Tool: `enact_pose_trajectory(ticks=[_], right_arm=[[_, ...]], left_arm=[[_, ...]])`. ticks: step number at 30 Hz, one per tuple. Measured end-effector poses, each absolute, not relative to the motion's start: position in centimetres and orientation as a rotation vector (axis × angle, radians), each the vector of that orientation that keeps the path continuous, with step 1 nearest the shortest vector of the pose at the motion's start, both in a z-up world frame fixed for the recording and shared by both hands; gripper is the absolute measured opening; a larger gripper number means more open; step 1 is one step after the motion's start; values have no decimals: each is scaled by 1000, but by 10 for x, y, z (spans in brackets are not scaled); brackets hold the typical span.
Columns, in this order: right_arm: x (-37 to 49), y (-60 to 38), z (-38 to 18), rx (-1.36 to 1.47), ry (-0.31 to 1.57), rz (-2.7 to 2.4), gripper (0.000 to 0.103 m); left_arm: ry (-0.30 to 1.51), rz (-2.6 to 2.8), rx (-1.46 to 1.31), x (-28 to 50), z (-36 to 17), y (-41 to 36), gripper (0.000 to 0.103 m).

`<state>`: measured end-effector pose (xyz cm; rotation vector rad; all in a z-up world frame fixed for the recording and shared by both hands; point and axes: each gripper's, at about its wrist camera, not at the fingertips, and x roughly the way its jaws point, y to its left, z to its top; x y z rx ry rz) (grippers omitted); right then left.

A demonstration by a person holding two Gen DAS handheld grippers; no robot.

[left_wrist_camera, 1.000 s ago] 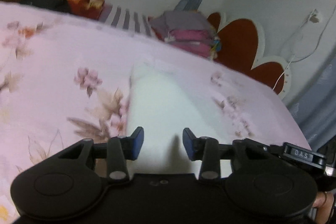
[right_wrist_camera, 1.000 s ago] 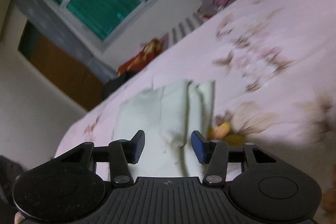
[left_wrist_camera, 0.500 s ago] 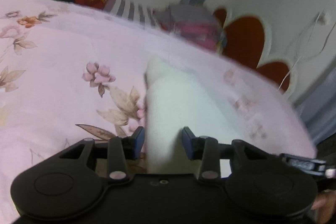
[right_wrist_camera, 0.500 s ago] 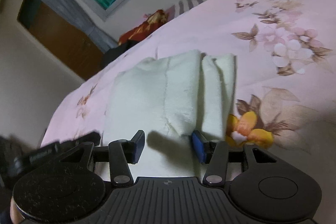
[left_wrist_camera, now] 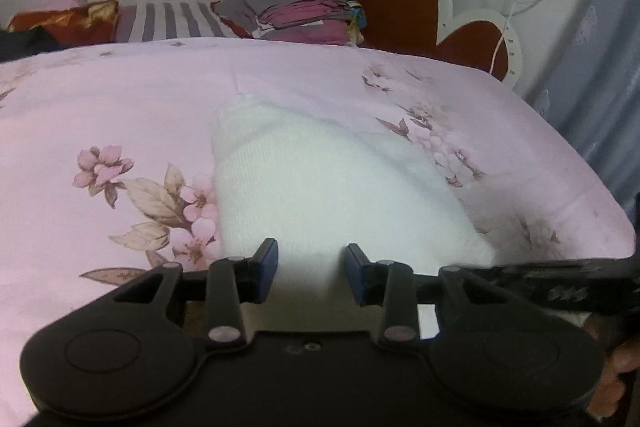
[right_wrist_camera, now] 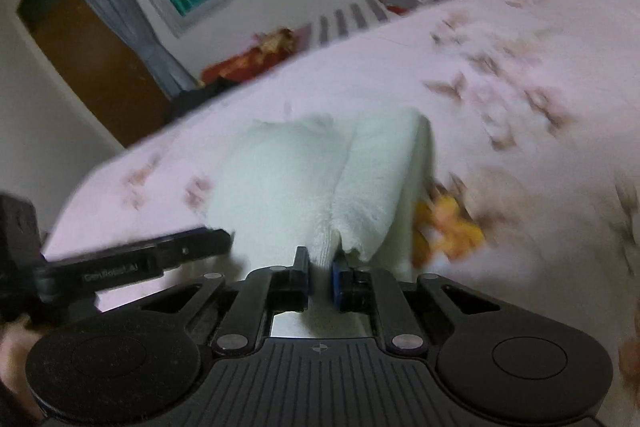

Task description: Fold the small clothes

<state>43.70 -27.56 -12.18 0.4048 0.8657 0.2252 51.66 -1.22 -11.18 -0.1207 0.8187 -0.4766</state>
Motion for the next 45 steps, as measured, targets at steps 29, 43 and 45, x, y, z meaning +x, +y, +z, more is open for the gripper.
enact_pose_trajectory(ticks=[29, 43, 45], right_arm=[[509, -305, -139, 219, 749, 137, 5], [548, -270, -133, 65, 886, 111, 7], [535, -275, -135, 10, 883, 81, 14]], left_arm=[[867, -635, -244, 607, -131, -19, 36], [902, -530, -94, 615, -117, -5, 37], [897, -525, -137, 616, -116, -2, 37]])
